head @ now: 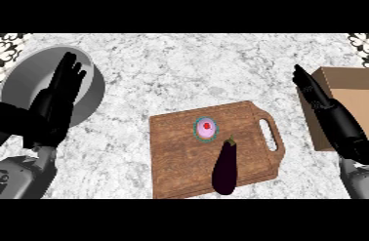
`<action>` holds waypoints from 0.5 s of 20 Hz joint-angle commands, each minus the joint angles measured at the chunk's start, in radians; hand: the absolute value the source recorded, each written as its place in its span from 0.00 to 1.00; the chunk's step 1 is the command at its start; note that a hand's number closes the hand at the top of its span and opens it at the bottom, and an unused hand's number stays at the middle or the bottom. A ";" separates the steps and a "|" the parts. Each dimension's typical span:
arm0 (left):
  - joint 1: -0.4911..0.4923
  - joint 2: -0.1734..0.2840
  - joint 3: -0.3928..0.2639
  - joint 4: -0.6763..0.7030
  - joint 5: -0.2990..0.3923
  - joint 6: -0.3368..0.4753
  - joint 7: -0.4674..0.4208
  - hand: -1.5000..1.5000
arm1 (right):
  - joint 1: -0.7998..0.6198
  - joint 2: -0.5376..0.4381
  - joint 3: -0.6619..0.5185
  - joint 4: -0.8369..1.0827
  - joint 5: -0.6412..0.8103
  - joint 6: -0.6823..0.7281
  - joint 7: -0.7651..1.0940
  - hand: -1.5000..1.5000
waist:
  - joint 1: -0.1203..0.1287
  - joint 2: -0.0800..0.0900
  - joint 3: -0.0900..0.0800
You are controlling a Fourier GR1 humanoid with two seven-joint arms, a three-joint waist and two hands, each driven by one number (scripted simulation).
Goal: Pick the cupcake from the cutting board and place it in the cardboard box
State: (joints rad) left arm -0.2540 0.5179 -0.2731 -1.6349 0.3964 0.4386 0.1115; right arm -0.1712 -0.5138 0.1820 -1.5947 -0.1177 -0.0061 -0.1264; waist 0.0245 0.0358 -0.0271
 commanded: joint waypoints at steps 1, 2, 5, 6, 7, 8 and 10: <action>0.053 -0.029 -0.013 0.073 -0.023 -0.062 -0.093 0.50 | -0.021 0.050 0.028 0.029 0.041 -0.038 0.073 0.00 | -0.020 -0.033 0.026; 0.003 -0.032 -0.062 0.065 -0.050 -0.057 -0.046 0.50 | -0.014 0.141 0.121 -0.008 0.107 -0.135 0.156 0.00 | -0.025 -0.033 0.026; -0.029 0.009 -0.145 0.050 -0.100 -0.142 -0.058 0.50 | 0.022 0.294 0.204 0.007 0.169 -0.295 0.288 0.00 | -0.039 -0.032 0.024; -0.019 0.017 -0.172 0.043 -0.111 -0.169 -0.070 0.50 | 0.066 0.342 0.235 0.012 0.187 -0.342 0.310 0.00 | -0.046 -0.035 0.023; 0.015 0.000 -0.117 0.050 -0.062 -0.114 -0.038 0.50 | -0.043 0.379 -0.032 -0.132 0.013 -0.405 0.051 0.00 | -0.137 -0.099 0.077; -0.007 0.004 -0.162 0.033 -0.084 -0.156 -0.048 0.50 | -0.008 0.026 0.200 0.064 0.431 -0.272 0.191 0.00 | -0.051 -0.037 0.000; -0.001 0.004 -0.185 0.042 -0.082 -0.188 -0.050 0.50 | 0.036 0.078 0.252 0.100 0.566 -0.402 0.239 0.00 | -0.053 -0.036 0.015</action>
State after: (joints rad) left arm -0.2569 0.5219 -0.4126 -1.5953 0.3220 0.2986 0.0647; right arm -0.1558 -0.3726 0.3495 -1.5608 0.1915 -0.3024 0.0648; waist -0.0290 -0.0037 -0.0068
